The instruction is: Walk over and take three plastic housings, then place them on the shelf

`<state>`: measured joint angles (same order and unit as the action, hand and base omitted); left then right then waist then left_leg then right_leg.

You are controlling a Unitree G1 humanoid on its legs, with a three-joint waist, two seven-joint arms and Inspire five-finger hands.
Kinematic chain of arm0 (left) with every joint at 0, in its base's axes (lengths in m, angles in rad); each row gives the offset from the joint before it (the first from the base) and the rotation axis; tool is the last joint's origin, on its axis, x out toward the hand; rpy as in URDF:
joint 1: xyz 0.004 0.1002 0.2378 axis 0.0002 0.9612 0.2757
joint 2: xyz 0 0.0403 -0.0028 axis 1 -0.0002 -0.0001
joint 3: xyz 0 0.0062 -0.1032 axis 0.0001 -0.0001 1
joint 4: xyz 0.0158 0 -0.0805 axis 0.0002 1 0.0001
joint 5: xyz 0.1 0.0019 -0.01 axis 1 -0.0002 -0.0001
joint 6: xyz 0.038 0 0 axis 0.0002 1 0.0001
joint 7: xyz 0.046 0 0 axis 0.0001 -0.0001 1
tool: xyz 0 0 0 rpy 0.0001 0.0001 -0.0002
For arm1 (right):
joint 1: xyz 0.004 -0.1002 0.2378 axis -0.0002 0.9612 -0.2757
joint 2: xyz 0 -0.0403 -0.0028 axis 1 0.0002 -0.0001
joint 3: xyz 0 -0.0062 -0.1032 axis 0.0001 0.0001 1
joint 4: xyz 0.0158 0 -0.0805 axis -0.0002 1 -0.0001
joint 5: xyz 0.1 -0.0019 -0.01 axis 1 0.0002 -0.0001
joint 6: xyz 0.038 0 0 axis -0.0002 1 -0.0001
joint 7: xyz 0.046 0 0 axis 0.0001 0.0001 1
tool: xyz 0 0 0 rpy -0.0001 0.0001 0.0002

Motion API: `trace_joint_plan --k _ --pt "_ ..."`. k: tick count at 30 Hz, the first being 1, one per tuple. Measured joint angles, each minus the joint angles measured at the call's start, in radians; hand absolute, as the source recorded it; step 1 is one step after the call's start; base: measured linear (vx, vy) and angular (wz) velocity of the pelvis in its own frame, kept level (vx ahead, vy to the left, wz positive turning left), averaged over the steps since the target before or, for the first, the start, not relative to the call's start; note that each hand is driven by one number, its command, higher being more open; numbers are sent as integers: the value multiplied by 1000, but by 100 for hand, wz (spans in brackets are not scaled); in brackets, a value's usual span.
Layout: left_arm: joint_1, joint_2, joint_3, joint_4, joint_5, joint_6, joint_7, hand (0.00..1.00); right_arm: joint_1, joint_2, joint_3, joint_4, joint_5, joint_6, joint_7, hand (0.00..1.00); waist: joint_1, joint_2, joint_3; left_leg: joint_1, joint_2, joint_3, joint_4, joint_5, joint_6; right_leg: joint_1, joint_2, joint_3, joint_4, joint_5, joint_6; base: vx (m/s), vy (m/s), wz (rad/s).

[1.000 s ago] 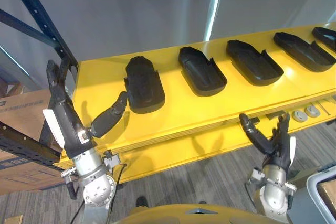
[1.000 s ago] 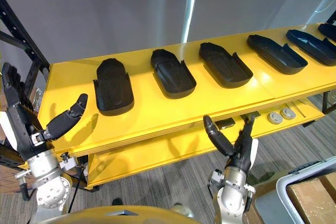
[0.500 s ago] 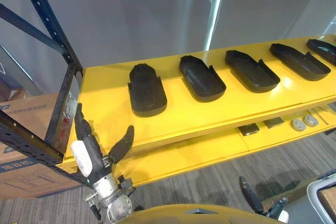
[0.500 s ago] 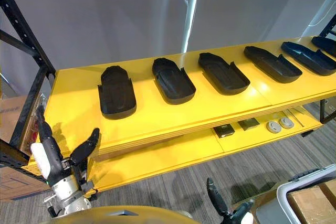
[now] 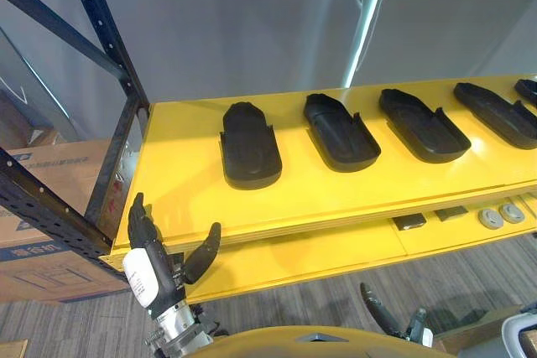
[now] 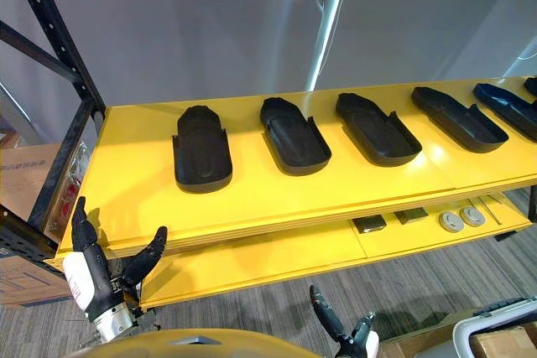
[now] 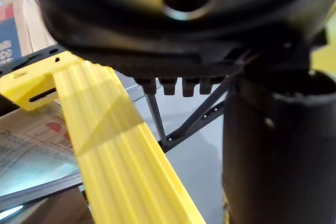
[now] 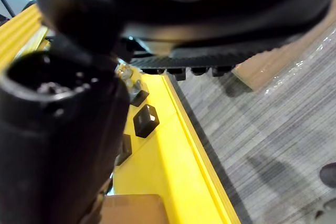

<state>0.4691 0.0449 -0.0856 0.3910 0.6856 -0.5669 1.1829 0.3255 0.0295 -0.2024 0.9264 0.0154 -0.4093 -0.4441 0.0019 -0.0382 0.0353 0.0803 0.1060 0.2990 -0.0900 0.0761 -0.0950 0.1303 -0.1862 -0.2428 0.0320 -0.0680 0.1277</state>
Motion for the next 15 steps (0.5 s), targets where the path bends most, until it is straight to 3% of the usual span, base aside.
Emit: trace_joint_plan --k 7,15 --pt "-14 -54 26 60 -56 -27 -82 100 -37 -16 -16 50 28 -22 4 100 22 19 9 16 -6 -33 -1 -2 -3 29 0 -27 9 -30 1 26 -8 13" --pt "-39 -109 129 80 -80 -49 -117 100 -116 -15 -144 98 43 -22 14 100 4 69 45 15 -8 -60 -1 -4 -8 29 1 -28 17 -32 4 2 0 1"
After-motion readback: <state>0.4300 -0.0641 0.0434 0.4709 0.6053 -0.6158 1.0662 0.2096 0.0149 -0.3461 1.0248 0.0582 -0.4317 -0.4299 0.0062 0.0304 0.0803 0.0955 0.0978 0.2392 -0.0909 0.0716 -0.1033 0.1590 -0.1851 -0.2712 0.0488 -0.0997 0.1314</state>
